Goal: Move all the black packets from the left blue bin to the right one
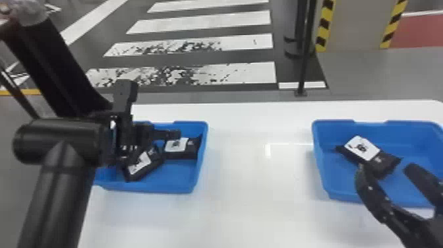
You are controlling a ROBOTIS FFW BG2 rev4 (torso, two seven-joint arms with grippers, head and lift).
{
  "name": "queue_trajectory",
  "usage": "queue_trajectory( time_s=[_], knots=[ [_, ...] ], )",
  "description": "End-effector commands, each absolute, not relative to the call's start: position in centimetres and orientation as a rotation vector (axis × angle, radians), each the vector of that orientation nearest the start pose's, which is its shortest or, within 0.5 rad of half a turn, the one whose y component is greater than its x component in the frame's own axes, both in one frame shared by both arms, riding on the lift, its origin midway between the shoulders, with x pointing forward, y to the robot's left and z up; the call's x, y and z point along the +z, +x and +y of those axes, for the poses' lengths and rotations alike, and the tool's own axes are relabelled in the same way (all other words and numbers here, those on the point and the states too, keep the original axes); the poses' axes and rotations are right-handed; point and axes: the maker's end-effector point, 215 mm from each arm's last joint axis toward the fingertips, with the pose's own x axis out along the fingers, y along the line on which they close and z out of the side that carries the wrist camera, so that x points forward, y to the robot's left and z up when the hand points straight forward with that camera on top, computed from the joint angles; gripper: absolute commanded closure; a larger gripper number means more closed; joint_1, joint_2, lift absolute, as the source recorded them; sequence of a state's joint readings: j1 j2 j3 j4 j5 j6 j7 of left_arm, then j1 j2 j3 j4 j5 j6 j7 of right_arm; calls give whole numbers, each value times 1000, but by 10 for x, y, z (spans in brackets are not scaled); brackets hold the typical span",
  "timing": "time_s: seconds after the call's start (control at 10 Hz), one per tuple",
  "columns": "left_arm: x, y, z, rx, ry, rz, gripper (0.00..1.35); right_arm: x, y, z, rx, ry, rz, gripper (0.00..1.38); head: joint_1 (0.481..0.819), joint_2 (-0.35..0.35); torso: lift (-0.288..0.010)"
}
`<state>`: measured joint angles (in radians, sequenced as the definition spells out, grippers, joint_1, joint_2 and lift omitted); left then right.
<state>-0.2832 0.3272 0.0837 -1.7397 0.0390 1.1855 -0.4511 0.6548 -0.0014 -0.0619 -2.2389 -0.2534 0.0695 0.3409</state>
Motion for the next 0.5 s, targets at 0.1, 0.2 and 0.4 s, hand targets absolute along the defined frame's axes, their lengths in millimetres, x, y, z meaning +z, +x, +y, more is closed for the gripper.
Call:
queue_trajectory(
  time_s=[0.1, 0.2, 0.4],
  knots=[
    [-397, 585, 331, -200, 24, 811, 165, -302, 397, -181, 305, 235, 14, 193, 695, 170, -185],
    [-406, 587, 331, -203, 19, 843, 167, -303, 397, -181, 305, 239, 16, 193, 695, 168, -185],
    [-420, 589, 330, -209, 15, 893, 174, -303, 398, -180, 308, 245, 15, 193, 695, 166, -185]
  ],
)
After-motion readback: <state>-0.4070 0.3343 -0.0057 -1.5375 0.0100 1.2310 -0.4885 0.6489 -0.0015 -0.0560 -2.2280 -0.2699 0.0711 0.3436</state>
